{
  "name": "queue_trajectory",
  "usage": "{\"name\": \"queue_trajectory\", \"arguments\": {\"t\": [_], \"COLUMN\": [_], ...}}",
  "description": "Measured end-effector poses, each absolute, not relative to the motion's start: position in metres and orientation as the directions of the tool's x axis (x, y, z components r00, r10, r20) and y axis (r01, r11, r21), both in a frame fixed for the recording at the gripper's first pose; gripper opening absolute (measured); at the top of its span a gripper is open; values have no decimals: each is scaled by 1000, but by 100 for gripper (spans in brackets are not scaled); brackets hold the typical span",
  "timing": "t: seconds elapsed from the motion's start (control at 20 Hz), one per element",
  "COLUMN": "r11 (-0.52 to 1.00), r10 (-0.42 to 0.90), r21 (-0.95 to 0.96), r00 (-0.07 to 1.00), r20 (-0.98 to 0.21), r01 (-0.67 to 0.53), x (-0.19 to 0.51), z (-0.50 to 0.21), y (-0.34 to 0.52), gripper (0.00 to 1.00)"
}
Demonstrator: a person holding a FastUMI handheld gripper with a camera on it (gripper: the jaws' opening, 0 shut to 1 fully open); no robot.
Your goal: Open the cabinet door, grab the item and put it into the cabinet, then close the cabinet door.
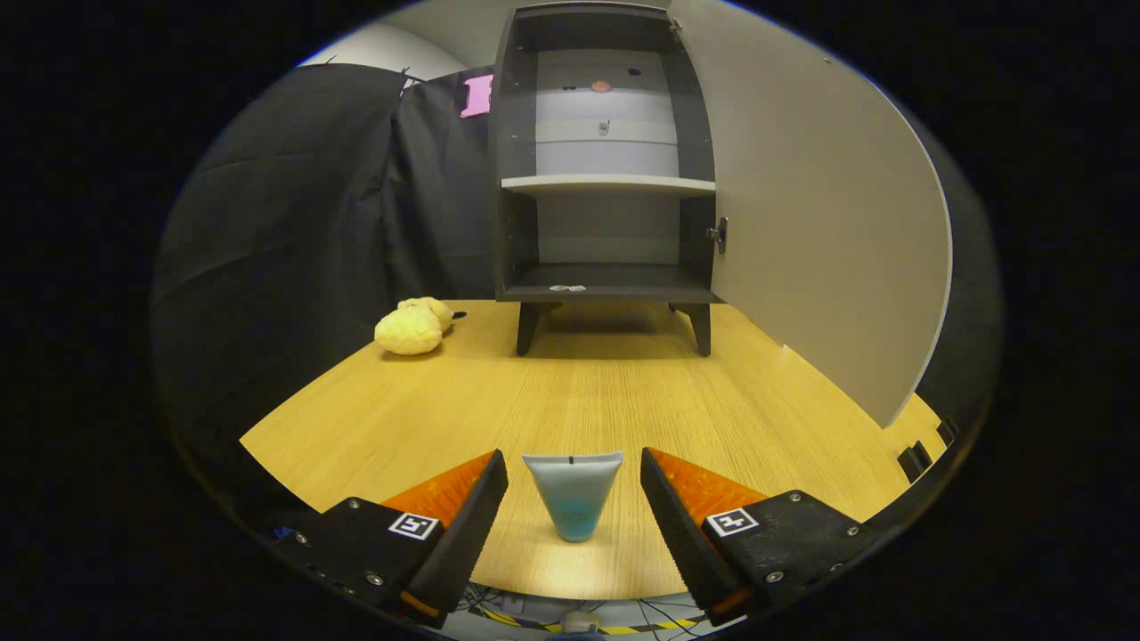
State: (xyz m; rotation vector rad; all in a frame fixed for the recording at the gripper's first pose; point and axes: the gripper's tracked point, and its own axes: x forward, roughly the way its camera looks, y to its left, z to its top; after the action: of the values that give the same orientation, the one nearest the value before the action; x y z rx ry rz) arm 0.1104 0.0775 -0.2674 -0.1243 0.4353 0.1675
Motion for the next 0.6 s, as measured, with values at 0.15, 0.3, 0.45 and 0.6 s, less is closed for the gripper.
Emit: {"name": "queue_trajectory", "arguments": {"t": [0.15, 0.3, 0.45, 0.6], "r11": [980, 979, 976, 973], "r10": [122, 127, 147, 160], "r21": [-80, -75, -66, -63], "r00": [872, 853, 847, 843], "r20": [-474, -507, -511, -513], "r01": [-181, -191, -209, -223], "x": [106, 104, 108, 115], "z": [-288, -305, -312, -316], "y": [73, 74, 77, 80], "gripper": [92, 82, 75, 75]}}
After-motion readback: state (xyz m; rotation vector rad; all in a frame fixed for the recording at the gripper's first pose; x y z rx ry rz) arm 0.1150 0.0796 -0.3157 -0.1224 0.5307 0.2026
